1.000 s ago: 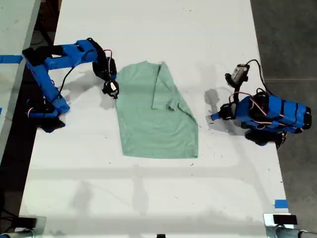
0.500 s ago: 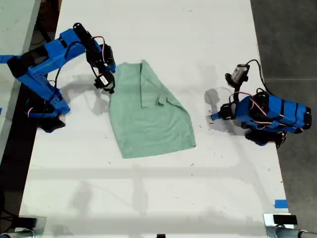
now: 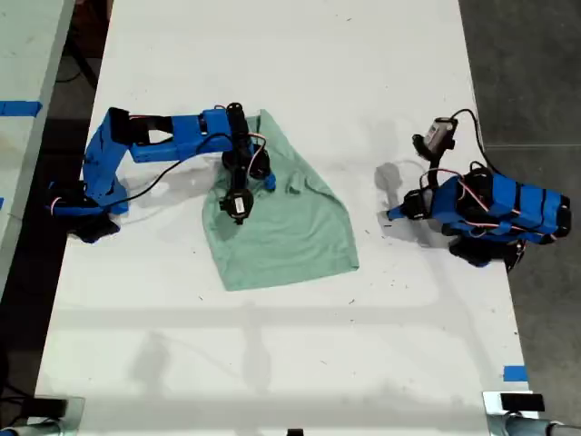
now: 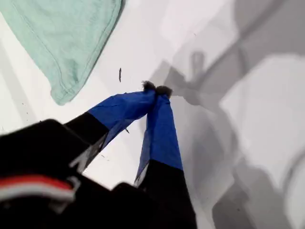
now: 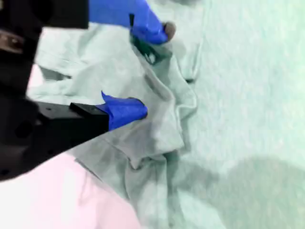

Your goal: Fold t shirt

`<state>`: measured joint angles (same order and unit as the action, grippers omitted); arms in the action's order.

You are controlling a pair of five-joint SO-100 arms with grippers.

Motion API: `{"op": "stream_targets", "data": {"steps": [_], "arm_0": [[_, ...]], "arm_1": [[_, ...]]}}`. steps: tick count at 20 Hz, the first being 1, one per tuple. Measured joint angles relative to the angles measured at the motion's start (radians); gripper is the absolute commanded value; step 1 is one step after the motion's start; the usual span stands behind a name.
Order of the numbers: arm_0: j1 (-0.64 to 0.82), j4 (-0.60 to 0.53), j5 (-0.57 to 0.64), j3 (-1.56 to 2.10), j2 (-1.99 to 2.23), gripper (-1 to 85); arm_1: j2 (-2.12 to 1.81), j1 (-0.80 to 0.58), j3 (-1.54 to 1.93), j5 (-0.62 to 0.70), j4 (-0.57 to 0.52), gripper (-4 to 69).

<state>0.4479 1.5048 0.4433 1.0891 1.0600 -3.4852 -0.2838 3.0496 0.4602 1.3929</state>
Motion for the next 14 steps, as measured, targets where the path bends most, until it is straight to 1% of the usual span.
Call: {"op": "stream_targets", "data": {"steps": [3,6,8,9,10,11,12,13,14], "arm_0": [[0.002,0.055,-0.002,-0.003,0.029,22.0],[0.005,0.077,-0.029,0.026,0.304,15.5],[0.005,0.080,-0.095,0.120,0.557,11.8],[-0.011,0.063,-0.144,0.199,0.689,10.0],[-0.041,0.025,-0.196,0.307,0.824,8.1],[-0.089,-0.041,-0.255,0.454,0.965,6.8],[-0.149,-0.141,-0.310,0.638,1.112,5.4],[-0.201,-0.264,-0.356,0.856,1.259,3.6],[-0.219,-0.379,-0.407,1.085,1.404,1.5]], "arm_1": [[0.000,0.005,0.000,0.000,0.000,0.2],[0.000,0.006,0.000,0.000,0.000,0.2],[0.000,0.006,0.000,0.000,0.000,0.2],[0.000,0.006,0.000,0.000,0.000,0.2],[0.000,0.006,0.000,0.000,0.000,0.2],[0.000,0.006,0.000,0.000,0.000,0.2],[0.000,0.006,0.000,0.000,0.000,0.2],[0.000,0.006,0.000,-0.003,0.000,0.2],[0.000,0.006,0.000,-0.003,0.000,0.2]]}}
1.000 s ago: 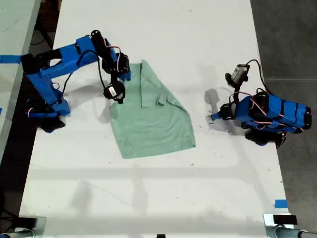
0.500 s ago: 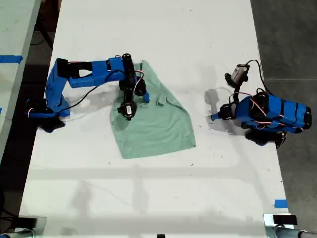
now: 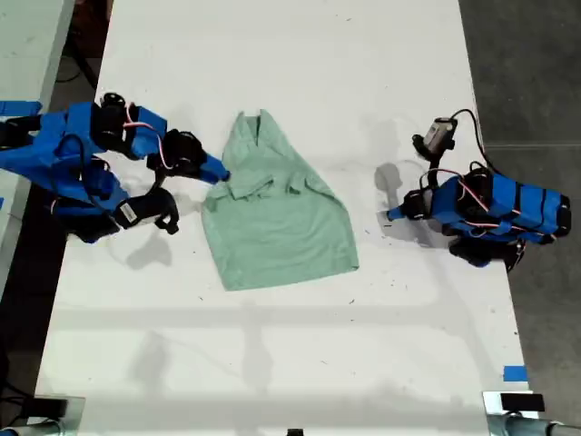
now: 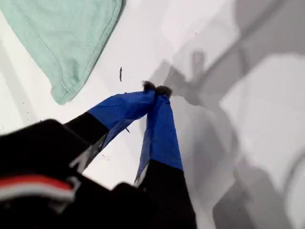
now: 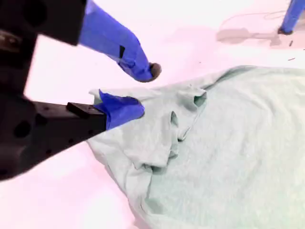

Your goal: Fold t shirt

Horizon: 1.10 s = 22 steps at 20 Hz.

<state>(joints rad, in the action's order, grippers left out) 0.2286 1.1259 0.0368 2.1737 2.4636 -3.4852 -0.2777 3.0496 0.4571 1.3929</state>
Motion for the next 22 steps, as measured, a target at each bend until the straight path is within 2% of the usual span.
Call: {"op": "stream_targets", "data": {"steps": [2,5,8,22], "arm_0": [[0.020,-0.135,-0.063,0.466,0.336,-0.1],[0.037,-0.114,-0.052,1.009,0.922,-0.2],[0.060,-0.109,-0.020,1.075,1.095,-0.2],[0.103,-0.109,-0.008,1.077,1.106,1.6]], "arm_1": [[0.000,0.000,0.000,-0.002,0.000,0.2],[0.000,0.000,0.000,-0.003,0.000,0.2],[0.000,0.006,0.000,-0.011,0.000,0.2],[0.000,0.018,0.000,-0.020,0.000,0.2]]}}
